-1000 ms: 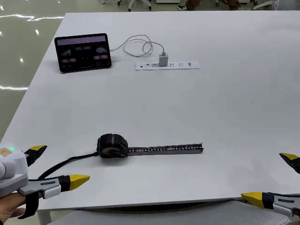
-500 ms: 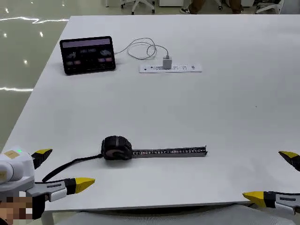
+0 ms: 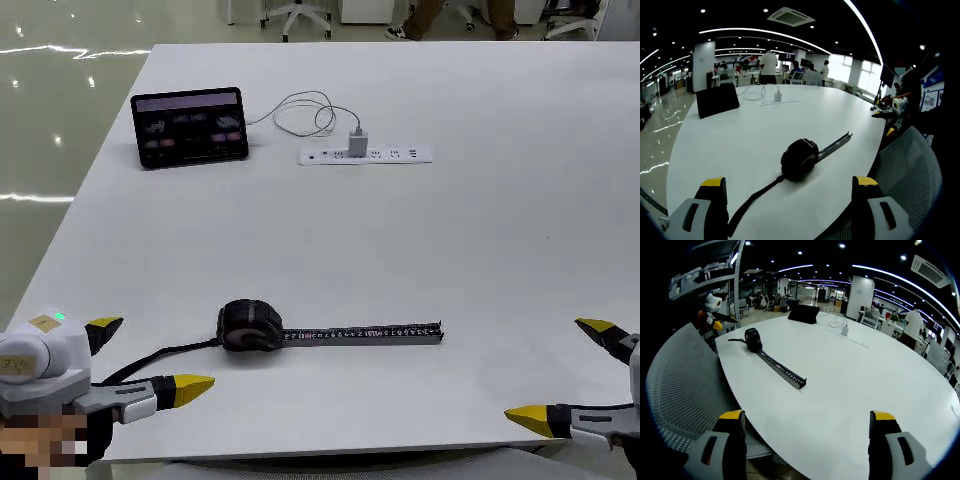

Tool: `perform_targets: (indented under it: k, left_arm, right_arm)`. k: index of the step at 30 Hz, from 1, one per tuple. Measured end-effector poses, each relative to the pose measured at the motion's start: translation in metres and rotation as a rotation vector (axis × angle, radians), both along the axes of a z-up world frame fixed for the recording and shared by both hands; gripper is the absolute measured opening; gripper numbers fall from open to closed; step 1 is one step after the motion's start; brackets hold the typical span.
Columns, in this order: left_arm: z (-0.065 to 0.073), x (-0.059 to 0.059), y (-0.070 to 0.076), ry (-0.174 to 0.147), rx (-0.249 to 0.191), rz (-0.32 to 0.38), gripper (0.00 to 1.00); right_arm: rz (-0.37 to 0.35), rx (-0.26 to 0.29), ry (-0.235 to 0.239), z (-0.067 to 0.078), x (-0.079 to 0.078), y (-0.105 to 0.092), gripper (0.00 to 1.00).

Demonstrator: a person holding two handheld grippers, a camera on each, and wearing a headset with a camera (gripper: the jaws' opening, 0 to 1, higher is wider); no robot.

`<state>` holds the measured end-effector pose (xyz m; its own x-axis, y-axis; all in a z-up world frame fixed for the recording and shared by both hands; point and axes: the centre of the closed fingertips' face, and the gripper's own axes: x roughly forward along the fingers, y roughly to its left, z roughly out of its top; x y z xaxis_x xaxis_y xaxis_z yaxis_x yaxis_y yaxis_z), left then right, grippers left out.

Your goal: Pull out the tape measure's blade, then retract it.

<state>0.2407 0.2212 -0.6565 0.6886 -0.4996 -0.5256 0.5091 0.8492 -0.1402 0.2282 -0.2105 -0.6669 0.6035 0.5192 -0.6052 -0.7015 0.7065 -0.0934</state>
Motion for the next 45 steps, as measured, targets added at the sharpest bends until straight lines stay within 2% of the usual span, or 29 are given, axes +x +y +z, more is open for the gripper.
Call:
perform_targets:
  k: [5,7,10,13,14,15,18,20,21,24,29,31,32,34,36,37,38,39,40,43,44,45]
  left_arm:
    - [-0.001,0.002,-0.013,0.009,0.007,-0.019,1.00]
    - [0.000,0.005,-0.021,0.011,-0.006,-0.033,1.00]
    - [0.005,0.015,-0.032,0.017,-0.005,-0.035,1.00]
    - [0.010,0.025,-0.044,0.014,-0.007,-0.037,1.00]
    - [0.008,0.029,-0.047,0.023,0.010,-0.028,1.00]
    - [0.003,0.030,-0.046,0.053,0.037,-0.009,1.00]
    - [0.004,0.038,-0.060,0.066,-0.007,-0.001,1.00]
    - [0.002,0.044,-0.064,0.081,0.008,0.027,1.00]
    - [-0.001,0.046,-0.064,0.087,0.034,0.048,0.99]
    - [-0.003,0.054,-0.068,0.085,0.036,0.088,1.00]
    - [-0.016,0.058,-0.074,0.095,0.064,0.128,1.00]
    - [-0.026,0.055,-0.074,0.129,0.090,0.141,1.00]
    - [-0.028,0.056,-0.076,0.127,0.083,0.159,1.00]
    - [-0.036,0.059,-0.078,0.141,0.068,0.190,1.00]
    - [-0.043,0.061,-0.078,0.139,0.081,0.219,1.00]
    - [-0.046,0.064,-0.072,0.123,0.097,0.283,1.00]
    - [-0.045,0.065,-0.068,0.102,0.111,0.322,1.00]
    - [-0.047,0.065,-0.069,0.099,0.112,0.344,1.00]
    - [-0.047,0.065,-0.072,0.109,0.085,0.350,1.00]
    - [-0.045,0.071,-0.074,0.074,0.052,0.365,1.00]
    - [-0.046,0.074,-0.080,0.065,0.018,0.347,1.00]
    - [-0.051,0.074,-0.077,0.068,0.029,0.347,1.00]
  right_arm:
    - [0.015,-0.014,0.000,0.000,0.005,0.002,0.98]
    - [0.019,-0.021,-0.003,0.001,0.010,0.003,0.98]
    - [0.054,-0.052,0.023,-0.004,0.012,0.008,1.00]
    - [0.081,-0.117,-0.004,-0.006,0.021,0.010,1.00]
    - [0.100,-0.126,-0.002,-0.006,0.022,0.013,1.00]
    - [0.108,-0.116,0.004,-0.005,0.024,0.017,1.00]
    - [0.142,-0.126,-0.003,-0.003,0.031,0.025,1.00]
    - [0.165,-0.149,0.011,-0.006,0.034,0.029,0.99]
    - [0.181,-0.155,0.014,-0.006,0.036,0.031,0.99]
    - [0.211,-0.172,0.025,-0.010,0.041,0.035,0.98]
    - [0.259,-0.186,0.035,-0.015,0.046,0.045,0.98]
    - [0.273,-0.193,0.046,-0.018,0.047,0.047,0.98]
    - [0.285,-0.198,0.055,-0.019,0.047,0.050,0.99]
    - [0.306,-0.205,0.067,-0.023,0.049,0.052,0.99]
    - [0.320,-0.212,0.072,-0.026,0.052,0.054,0.99]
    - [0.328,-0.217,0.075,-0.028,0.055,0.054,0.99]
    - [0.333,-0.219,0.077,-0.029,0.057,0.055,0.99]
    - [0.341,-0.216,0.081,-0.029,0.059,0.057,0.99]
    - [0.346,-0.216,0.087,-0.030,0.060,0.058,0.99]
    - [0.377,-0.225,0.111,-0.034,0.061,0.063,0.97]
    - [0.387,-0.229,0.115,-0.035,0.063,0.066,0.95]
    - [0.402,-0.229,0.113,-0.036,0.064,0.068,0.93]
